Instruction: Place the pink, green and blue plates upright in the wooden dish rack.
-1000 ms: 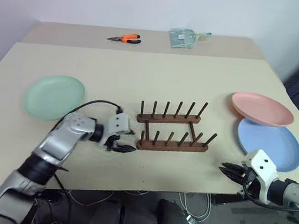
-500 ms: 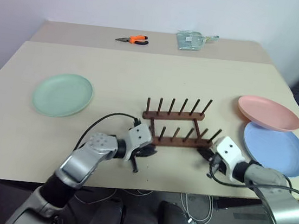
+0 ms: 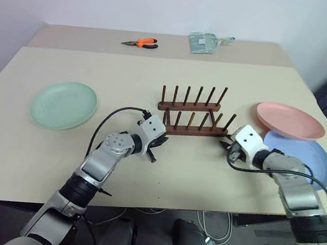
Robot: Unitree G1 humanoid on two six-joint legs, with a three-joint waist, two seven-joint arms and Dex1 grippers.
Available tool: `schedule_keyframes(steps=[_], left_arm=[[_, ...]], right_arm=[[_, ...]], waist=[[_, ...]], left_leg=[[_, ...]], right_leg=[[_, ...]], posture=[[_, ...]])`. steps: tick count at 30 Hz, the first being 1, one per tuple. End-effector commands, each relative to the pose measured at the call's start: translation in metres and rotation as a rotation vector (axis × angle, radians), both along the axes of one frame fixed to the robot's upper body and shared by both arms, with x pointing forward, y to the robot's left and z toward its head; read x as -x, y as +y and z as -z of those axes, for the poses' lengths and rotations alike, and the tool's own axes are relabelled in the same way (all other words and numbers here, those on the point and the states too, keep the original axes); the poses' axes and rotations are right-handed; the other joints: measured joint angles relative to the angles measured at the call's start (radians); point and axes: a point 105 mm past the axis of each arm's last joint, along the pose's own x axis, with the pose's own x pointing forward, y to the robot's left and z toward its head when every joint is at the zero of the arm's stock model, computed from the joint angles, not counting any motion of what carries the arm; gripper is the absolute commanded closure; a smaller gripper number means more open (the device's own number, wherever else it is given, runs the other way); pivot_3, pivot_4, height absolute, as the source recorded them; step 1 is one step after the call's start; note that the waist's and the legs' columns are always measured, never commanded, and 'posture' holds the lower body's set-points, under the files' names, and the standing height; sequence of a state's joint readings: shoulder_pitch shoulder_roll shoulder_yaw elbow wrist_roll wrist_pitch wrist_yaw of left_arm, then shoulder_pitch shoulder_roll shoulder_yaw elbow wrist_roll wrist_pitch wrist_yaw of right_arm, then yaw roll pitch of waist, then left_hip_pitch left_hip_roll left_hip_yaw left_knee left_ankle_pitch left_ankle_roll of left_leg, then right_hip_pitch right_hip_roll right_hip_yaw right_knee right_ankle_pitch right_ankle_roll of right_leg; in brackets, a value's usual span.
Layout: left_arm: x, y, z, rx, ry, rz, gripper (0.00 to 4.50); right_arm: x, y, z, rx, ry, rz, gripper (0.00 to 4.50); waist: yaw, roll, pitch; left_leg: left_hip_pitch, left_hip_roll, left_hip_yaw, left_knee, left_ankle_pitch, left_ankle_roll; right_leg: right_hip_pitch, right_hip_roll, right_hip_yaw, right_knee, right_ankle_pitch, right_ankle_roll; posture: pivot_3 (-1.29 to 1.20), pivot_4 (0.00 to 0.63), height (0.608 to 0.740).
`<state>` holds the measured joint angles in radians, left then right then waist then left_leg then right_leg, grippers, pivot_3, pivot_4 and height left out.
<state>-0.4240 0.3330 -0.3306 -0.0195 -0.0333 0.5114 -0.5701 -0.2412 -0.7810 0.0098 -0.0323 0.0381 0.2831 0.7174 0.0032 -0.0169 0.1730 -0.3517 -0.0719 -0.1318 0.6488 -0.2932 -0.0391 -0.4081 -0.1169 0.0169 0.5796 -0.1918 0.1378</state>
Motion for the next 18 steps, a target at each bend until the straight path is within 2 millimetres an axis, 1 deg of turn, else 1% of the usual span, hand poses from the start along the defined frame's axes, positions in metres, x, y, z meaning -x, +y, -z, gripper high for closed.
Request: schedule_keyframes(steps=[1,2,4,6,8,10,13,14,16,18], left_arm=[[-0.005,0.026,0.009,-0.052,0.016,-0.084,4.01],[-0.004,0.026,0.007,-0.039,0.018,-0.08,4.01],[-0.001,0.023,0.001,0.003,0.023,-0.055,4.01],[0.005,0.019,-0.003,0.035,0.033,-0.016,4.01],[0.018,0.007,-0.01,0.059,0.027,0.083,4.01],[0.033,-0.005,-0.016,0.086,0.024,0.183,4.01],[0.044,-0.016,-0.025,0.133,0.03,0.248,4.01],[0.045,-0.02,-0.028,0.147,0.026,0.254,4.01],[0.046,-0.022,-0.031,0.161,0.02,0.252,4.01],[0.046,-0.022,-0.031,0.156,0.018,0.241,4.01]], right_arm=[[0.005,-0.035,-0.065,0.118,-0.178,0.055,1.21],[0.008,-0.048,-0.074,0.188,-0.187,0.076,0.81],[0.014,-0.067,-0.079,0.299,-0.175,0.091,0.81],[0.013,-0.084,-0.073,0.362,-0.153,0.125,0.81],[0.009,-0.1,-0.06,0.467,-0.135,0.138,0.81],[0.003,-0.116,-0.048,0.514,-0.13,0.176,0.81],[-0.008,-0.131,-0.037,0.556,-0.135,0.216,0.81],[-0.01,-0.135,-0.033,0.581,-0.132,0.217,1.03],[-0.017,-0.137,-0.035,0.579,-0.151,0.231,1.58],[-0.02,-0.137,-0.038,0.586,-0.174,0.229,2.47]], waist=[[0.0,0.0,0.0],[0.001,0.001,0.0],[0.001,0.0,0.0],[-0.004,-0.001,-0.001],[-0.011,-0.001,-0.001],[-0.015,0.0,0.0],[-0.016,0.002,0.001],[-0.016,0.002,0.001],[-0.016,0.002,0.001],[-0.016,0.003,0.001]], left_leg=[[0.0,0.0,0.0,0.0,0.0,0.0],[0.0,0.0,0.0,0.0,0.0,0.0],[-0.001,0.0,0.0,0.0,0.0,0.0],[-0.001,0.001,0.001,-0.001,0.0,0.0],[-0.001,0.001,0.001,-0.001,0.0,0.0],[-0.001,0.0,0.002,-0.001,0.0,0.0],[-0.003,-0.001,0.004,0.0,0.0,0.0],[-0.003,-0.001,0.004,0.0,0.0,0.0],[-0.002,-0.001,0.004,0.0,0.0,0.0],[-0.002,-0.001,0.004,0.0,0.0,0.0]], right_leg=[[0.0,0.0,0.0,0.0,0.0,0.0],[0.0,0.0,0.0,0.0,0.0,0.0],[0.0,0.0,0.0,0.0,0.0,0.0],[0.0,0.0,0.0,0.0,-0.001,-0.001],[0.0,0.0,0.0,-0.001,-0.002,-0.002],[0.0,-0.001,0.0,-0.002,-0.002,-0.003],[-0.002,-0.002,0.002,-0.002,-0.001,-0.003],[-0.002,-0.002,0.002,-0.002,0.0,-0.006],[-0.002,-0.002,0.002,-0.002,0.0,-0.006],[-0.002,-0.001,0.002,-0.001,0.0,-0.005]], posture=[[0.0,0.15,0.74],[0.0,0.15,0.74],[0.0,0.15,0.74],[0.0,0.15,0.74],[0.0,0.15,0.74],[0.0,0.15,0.74],[0.0,0.15,0.74],[0.0,0.15,0.74],[0.0,0.15,0.74],[0.0,0.15,0.74]])
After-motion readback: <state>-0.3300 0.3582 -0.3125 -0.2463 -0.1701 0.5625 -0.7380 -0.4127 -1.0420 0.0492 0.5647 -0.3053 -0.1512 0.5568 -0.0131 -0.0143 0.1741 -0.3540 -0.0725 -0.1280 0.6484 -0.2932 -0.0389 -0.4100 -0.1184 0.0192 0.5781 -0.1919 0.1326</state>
